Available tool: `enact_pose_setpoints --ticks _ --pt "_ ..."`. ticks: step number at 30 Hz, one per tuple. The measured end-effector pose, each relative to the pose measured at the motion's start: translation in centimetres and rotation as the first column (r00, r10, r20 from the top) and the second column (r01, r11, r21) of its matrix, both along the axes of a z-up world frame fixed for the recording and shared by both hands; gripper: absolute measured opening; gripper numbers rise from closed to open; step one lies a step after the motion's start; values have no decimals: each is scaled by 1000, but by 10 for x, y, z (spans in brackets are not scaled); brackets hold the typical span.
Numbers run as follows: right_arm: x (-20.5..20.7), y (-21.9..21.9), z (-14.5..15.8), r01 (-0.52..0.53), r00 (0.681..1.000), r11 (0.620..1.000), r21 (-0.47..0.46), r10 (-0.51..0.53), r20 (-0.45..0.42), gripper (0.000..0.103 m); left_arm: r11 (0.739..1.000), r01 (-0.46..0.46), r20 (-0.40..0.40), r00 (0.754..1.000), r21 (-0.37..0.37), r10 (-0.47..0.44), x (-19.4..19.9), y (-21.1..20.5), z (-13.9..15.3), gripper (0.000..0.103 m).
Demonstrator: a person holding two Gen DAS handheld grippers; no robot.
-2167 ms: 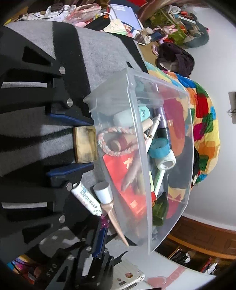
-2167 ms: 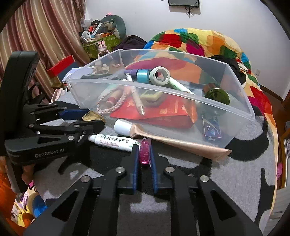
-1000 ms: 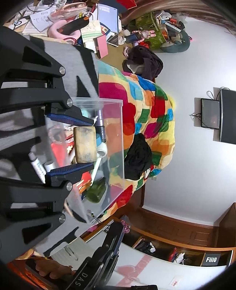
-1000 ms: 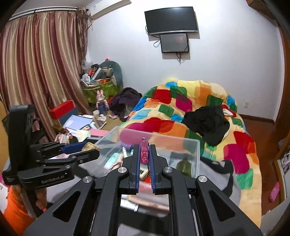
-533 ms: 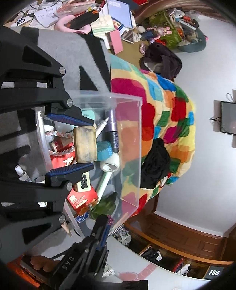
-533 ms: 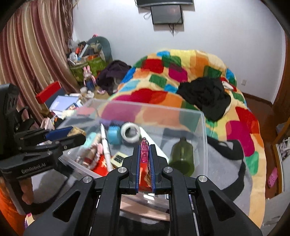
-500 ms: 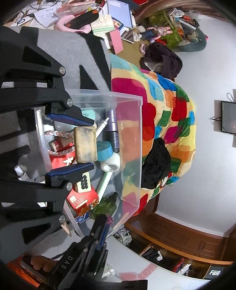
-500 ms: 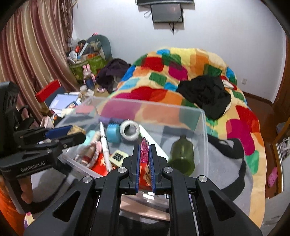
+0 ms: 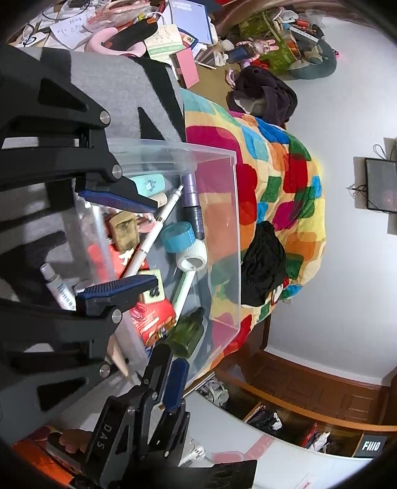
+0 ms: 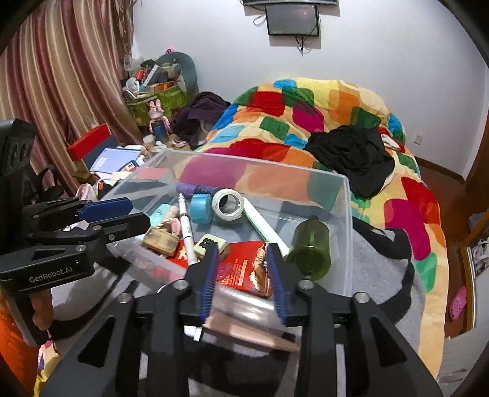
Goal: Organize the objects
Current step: 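Open both tools and withdraw them from the bin, then grasp the white ointment tube with the left tool while the right tool grasps the beige brush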
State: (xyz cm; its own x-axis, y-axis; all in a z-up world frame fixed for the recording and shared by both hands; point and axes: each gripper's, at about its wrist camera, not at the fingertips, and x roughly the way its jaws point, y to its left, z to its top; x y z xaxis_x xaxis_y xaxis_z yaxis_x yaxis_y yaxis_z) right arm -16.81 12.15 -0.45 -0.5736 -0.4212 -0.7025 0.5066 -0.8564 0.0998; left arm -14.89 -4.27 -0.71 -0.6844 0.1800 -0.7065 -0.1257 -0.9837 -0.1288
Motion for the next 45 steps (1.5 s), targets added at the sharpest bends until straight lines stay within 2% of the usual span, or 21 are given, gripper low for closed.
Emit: enact_pose_setpoints --ticks 6,8,10,17,21,25,27,28,32,34,39,44,45 --pt "25 6 14 -34 997 999 -2 34 -69 35 998 59 -32 998 -32 -60 26 12 5 50" --pt "35 8 16 -61 994 998 14 62 -88 38 995 73 -49 996 -66 -76 34 16 5 56" --pt "45 9 15 -86 991 995 43 90 -99 39 993 103 -41 994 -65 -106 41 20 4 56" --pt "56 8 -15 -160 986 978 133 165 -33 39 982 176 59 983 -67 -172 44 35 -30 56" --pt "44 1 -34 -184 983 965 185 184 20 39 972 228 152 964 -49 -218 35 44 -50 56" --pt "35 1 -36 -191 981 958 216 194 6 39 956 286 194 943 -63 -270 32 55 -57 56" --pt "32 1 -35 -197 980 954 225 199 12 39 952 293 207 941 -93 -269 32 60 -61 56" --pt "34 0 -35 -201 979 951 236 205 8 39 951 294 203 941 -97 -270 33 61 -61 55" --pt "38 5 -35 -204 977 944 261 212 -4 39 959 271 191 949 -77 -252 37 53 -59 28" --pt "37 9 -38 -190 980 942 277 199 -5 39 965 256 188 952 -47 -244 41 46 -59 24" --pt "28 20 -47 -188 982 946 265 183 45 39 972 229 164 962 -55 -218 60 38 -58 20" --pt "29 15 -55 -200 980 939 281 188 70 39 983 183 155 972 -29 -176 83 21 -56 17" --pt "30 14 -55 -198 980 940 279 188 62 35 985 169 154 975 -27 -163 87 17 -56 16"
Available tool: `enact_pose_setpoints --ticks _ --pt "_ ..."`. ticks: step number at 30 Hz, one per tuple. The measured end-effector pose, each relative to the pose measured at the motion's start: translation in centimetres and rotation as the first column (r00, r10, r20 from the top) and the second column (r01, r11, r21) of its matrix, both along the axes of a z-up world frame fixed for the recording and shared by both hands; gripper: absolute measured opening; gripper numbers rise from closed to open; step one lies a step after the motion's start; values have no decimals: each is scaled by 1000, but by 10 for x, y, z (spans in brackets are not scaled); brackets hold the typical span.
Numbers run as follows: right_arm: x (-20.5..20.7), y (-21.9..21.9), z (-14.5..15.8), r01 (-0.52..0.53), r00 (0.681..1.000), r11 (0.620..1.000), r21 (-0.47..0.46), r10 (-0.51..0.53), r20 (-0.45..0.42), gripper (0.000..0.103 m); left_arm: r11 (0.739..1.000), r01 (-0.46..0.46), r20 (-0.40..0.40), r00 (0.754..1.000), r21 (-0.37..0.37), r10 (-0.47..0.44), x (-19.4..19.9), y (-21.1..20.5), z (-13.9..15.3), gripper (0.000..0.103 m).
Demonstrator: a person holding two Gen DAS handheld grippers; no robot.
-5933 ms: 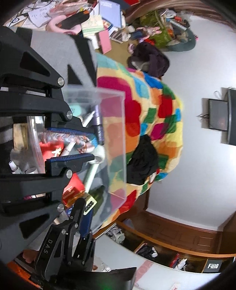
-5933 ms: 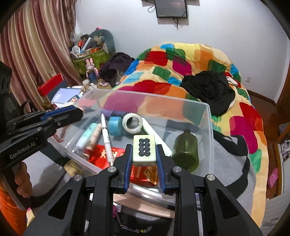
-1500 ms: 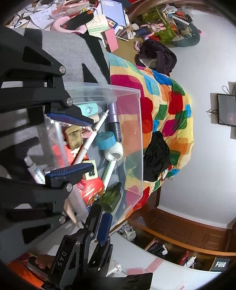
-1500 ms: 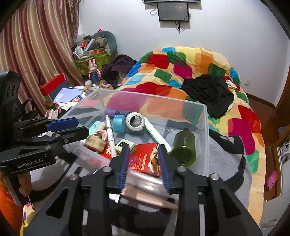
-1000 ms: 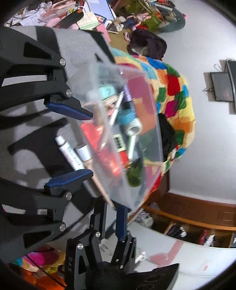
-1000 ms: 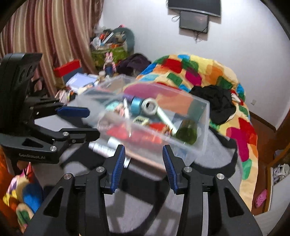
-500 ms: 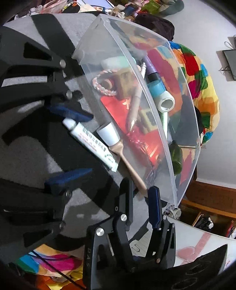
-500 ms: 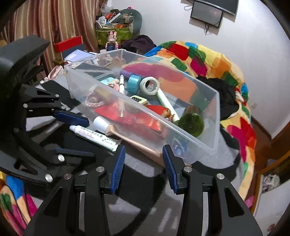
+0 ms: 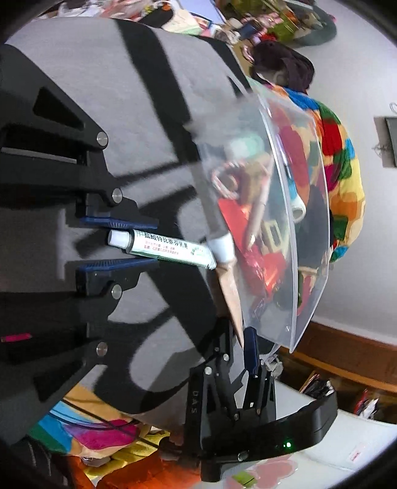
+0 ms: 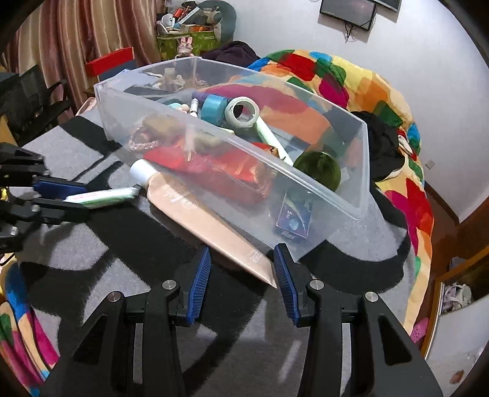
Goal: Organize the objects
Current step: 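Grasp the white ointment tube with the left tool while the right tool grasps the beige brush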
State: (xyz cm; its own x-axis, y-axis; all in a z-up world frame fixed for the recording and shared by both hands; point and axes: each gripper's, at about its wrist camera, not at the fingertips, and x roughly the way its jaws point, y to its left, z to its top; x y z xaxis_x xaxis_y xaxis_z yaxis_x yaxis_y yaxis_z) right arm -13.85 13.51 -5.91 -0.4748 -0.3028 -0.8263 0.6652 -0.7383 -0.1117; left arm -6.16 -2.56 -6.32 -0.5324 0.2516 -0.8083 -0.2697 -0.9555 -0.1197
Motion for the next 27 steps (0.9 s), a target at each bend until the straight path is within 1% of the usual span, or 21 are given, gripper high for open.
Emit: enact_pose_setpoints --ticks 3,5,9,13,16,19,20,21,22,23,27 --pt "2 2 1 3 1000 999 -31 -3 25 25 999 -38 -2 999 -2 38 10 -11 1 15" --pt "8 7 3 13 999 999 -46 -12 32 21 999 -54 -3 999 2 54 15 -15 2 15" --pt "20 22 8 36 996 995 -94 -28 86 14 998 -61 -28 998 -16 61 19 -13 1 15" --pt "36 34 12 34 992 992 -121 -19 126 12 997 -68 -60 996 -37 66 20 -7 -2 16" --pt "43 35 14 19 990 992 -128 0 143 12 997 -74 -77 994 -34 71 16 -8 -4 16" --pt "45 26 15 -5 991 992 -123 21 130 14 996 -83 -92 993 -26 80 14 -10 -5 16" --pt "44 22 16 -13 991 992 -126 30 130 19 996 -87 -100 991 -23 84 14 -10 -6 16" --pt "43 17 16 -23 991 991 -130 40 129 29 996 -88 -107 991 -22 86 15 -9 -6 16" --pt "40 12 17 -31 991 991 -131 48 124 35 996 -91 -118 989 -23 87 16 -9 -6 17" --pt "38 6 18 -35 992 990 -134 51 114 43 995 -94 -125 988 -24 90 16 -8 -7 17" --pt "26 -15 17 -48 991 990 -135 65 121 44 994 -107 -155 983 -31 101 18 -5 -8 17"
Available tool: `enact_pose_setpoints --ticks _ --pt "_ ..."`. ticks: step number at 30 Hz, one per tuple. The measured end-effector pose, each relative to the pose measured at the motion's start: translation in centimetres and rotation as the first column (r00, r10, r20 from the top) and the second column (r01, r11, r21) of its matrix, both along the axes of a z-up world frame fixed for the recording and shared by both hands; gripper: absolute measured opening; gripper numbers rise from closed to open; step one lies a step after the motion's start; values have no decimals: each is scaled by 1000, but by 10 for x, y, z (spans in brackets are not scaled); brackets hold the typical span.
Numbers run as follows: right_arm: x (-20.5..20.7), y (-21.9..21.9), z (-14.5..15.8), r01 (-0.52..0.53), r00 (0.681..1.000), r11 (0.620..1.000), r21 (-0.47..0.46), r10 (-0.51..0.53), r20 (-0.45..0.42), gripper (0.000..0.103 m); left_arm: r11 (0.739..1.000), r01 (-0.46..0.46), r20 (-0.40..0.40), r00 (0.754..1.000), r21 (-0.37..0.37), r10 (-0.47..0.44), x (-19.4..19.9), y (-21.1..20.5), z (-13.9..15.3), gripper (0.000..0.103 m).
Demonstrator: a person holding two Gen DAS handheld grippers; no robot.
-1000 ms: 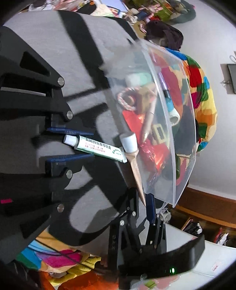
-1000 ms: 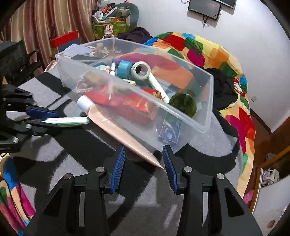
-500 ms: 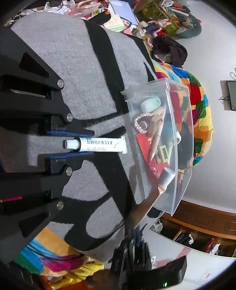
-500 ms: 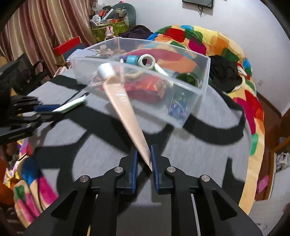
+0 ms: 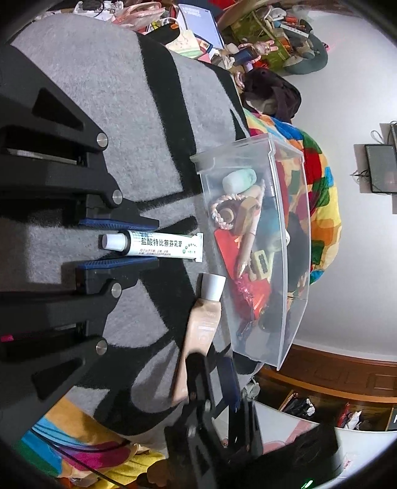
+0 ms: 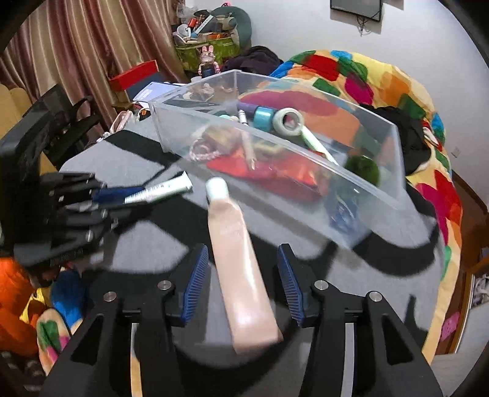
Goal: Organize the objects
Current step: 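Grasp the white ointment tube with the left tool while the right tool grasps the beige brush, then lower the ointment tube into the bin with the left tool while the right tool drops the brush in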
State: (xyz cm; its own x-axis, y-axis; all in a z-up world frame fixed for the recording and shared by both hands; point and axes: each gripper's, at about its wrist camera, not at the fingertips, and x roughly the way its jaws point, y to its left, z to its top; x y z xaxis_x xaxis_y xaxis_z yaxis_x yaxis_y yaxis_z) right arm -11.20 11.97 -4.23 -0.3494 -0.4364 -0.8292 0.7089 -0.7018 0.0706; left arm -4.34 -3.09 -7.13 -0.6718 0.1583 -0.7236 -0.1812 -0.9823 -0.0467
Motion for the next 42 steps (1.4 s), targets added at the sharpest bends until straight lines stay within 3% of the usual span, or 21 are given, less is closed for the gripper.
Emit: enact_pose_setpoints --ticks 6,9,10,13,14,21,29,34,38,42 --pt "-20 -26 -17 1 996 1000 7 -1 85 44 999 -25 -23 999 36 26 2 -3 -1 16" --pt "-16 -34 -20 6 999 1000 31 -7 46 43 998 -40 -33 999 41 42 3 -3 -2 15" --pt "-14 -37 -20 10 999 999 38 -11 33 41 998 -45 -35 998 41 46 4 -3 -2 15" --pt "-9 -34 -17 11 999 1000 24 -12 32 12 998 -50 -30 998 47 51 6 -3 1 15" --pt "-8 -32 -17 15 999 1000 23 -16 32 8 997 -49 -27 998 58 51 7 -4 2 15" --pt "3 -8 -8 61 998 997 -48 -60 14 6 994 -64 -55 996 89 69 16 -10 18 15" --pt "8 9 36 84 993 984 -157 -95 -64 6 992 -48 -150 986 119 66 14 -9 61 15" --pt "-9 9 56 121 986 970 -210 -142 -86 6 991 -53 -193 978 120 76 -3 -10 84 15" --pt "-30 2 58 158 981 967 -199 -176 -78 6 990 -57 -157 985 129 77 -32 -16 86 15" --pt "-61 -7 50 197 977 967 -163 -208 -52 6 983 -55 -60 996 177 67 -69 -21 79 15"
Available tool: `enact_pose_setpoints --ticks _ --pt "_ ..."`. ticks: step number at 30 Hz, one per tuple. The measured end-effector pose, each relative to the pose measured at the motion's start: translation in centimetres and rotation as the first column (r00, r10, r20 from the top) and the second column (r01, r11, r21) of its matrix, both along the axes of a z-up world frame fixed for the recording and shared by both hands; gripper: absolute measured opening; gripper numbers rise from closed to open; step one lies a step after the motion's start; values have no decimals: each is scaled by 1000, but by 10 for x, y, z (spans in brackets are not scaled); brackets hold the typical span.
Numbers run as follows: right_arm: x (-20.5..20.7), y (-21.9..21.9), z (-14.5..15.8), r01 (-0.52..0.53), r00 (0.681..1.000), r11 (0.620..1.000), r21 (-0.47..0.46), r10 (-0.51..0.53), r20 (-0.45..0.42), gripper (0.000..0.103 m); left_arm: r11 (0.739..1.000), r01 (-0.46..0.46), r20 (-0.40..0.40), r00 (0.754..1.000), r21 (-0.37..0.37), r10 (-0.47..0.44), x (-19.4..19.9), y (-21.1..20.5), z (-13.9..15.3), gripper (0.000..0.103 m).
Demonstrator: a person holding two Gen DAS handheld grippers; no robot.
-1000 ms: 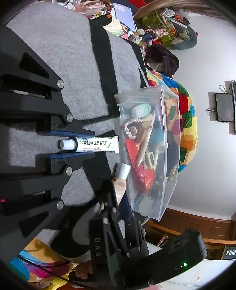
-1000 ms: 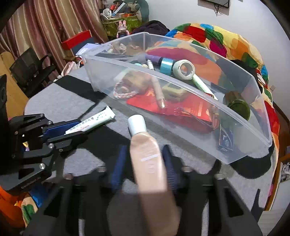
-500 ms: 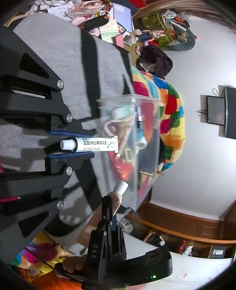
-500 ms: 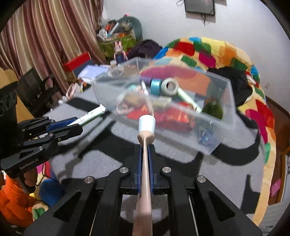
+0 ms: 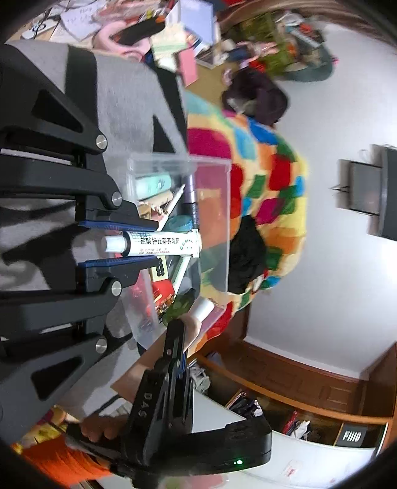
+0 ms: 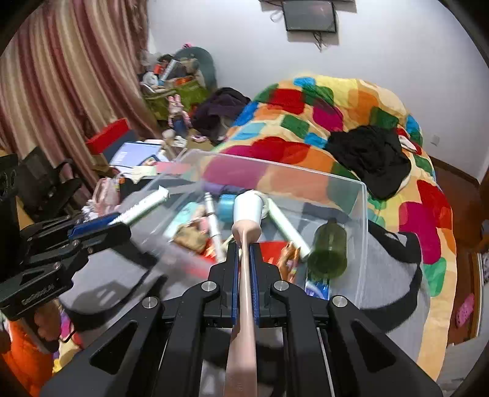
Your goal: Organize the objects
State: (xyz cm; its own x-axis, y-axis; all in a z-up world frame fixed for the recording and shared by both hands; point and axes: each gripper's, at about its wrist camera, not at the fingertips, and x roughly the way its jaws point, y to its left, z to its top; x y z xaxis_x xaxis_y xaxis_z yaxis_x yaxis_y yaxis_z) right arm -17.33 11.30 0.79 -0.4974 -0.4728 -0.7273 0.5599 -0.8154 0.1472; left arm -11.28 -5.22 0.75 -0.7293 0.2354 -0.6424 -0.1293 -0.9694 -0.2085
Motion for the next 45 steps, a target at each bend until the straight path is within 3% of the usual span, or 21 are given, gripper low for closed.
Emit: enact_pose_setpoints --ticks 8,12,18,23,32,36,45 --pt "-26 -14 -11 11 999 999 42 -13 36 11 999 31 63 998 -28 -29 -37 10 -8 15" --pt "-16 -11 -8 -3 1000 998 64 2 15 25 998 28 39 999 -50 -26 -30 16 -7 15" --pt "7 -1 6 -29 999 999 40 31 -37 28 996 25 2 1000 -90 -25 -19 22 1 16" --pt "25 11 11 -25 998 1000 5 25 -61 33 995 -2 -65 998 -99 -5 -2 23 10 44" --pt "51 33 11 26 992 998 -48 -32 -120 69 992 -49 -123 992 -112 35 24 22 10 89" --pt "62 39 12 43 987 998 -53 -50 -151 83 993 -68 -128 990 -92 56 31 19 7 95" --pt "74 46 6 70 982 994 -84 -83 -170 92 996 -73 -100 993 -57 67 41 16 -6 97"
